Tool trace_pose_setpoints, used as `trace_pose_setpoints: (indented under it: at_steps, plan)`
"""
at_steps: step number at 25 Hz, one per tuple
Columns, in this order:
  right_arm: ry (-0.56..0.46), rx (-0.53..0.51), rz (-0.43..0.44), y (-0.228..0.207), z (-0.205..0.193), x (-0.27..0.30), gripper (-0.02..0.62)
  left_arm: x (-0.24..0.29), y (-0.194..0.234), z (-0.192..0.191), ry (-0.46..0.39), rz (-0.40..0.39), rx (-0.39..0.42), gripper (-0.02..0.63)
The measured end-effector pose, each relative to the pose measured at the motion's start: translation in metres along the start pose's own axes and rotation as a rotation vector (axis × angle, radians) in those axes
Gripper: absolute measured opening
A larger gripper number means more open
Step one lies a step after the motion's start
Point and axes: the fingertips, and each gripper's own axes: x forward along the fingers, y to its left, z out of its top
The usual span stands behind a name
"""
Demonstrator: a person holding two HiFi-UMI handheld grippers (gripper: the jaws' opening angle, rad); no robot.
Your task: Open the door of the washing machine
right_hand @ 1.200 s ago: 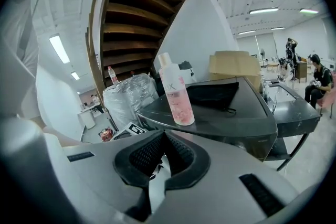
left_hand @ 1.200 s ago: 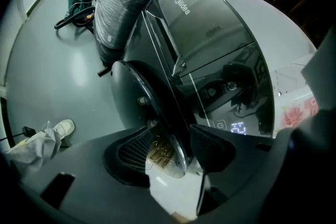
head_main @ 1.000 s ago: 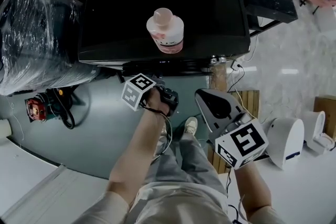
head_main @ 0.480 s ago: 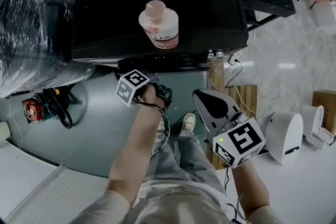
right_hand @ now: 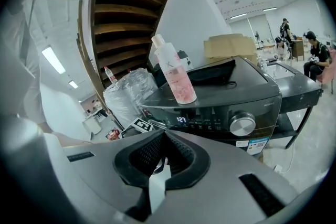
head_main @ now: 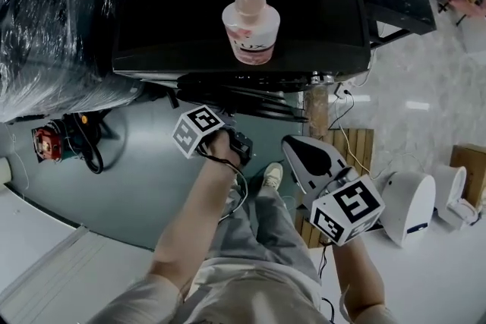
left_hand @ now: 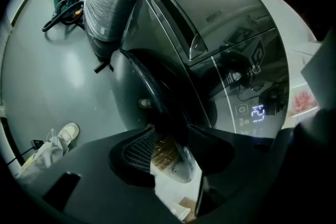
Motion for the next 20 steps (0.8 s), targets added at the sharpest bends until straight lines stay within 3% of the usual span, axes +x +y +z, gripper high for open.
trace_pose_setpoints:
  at_steps: [14, 20]
  plan:
    - [0.063, -0.052, 0.06, 0.031, -0.017, 0.024, 0.028, -0.048, 0.058, -0.021, 0.163, -0.014, 0.204, 0.201]
    - [0.098, -0.069, 0.116, 0.053, -0.03, 0.041, 0.028, -0.068, 0.083, -0.022, 0.224, -0.024, 0.252, 0.192]
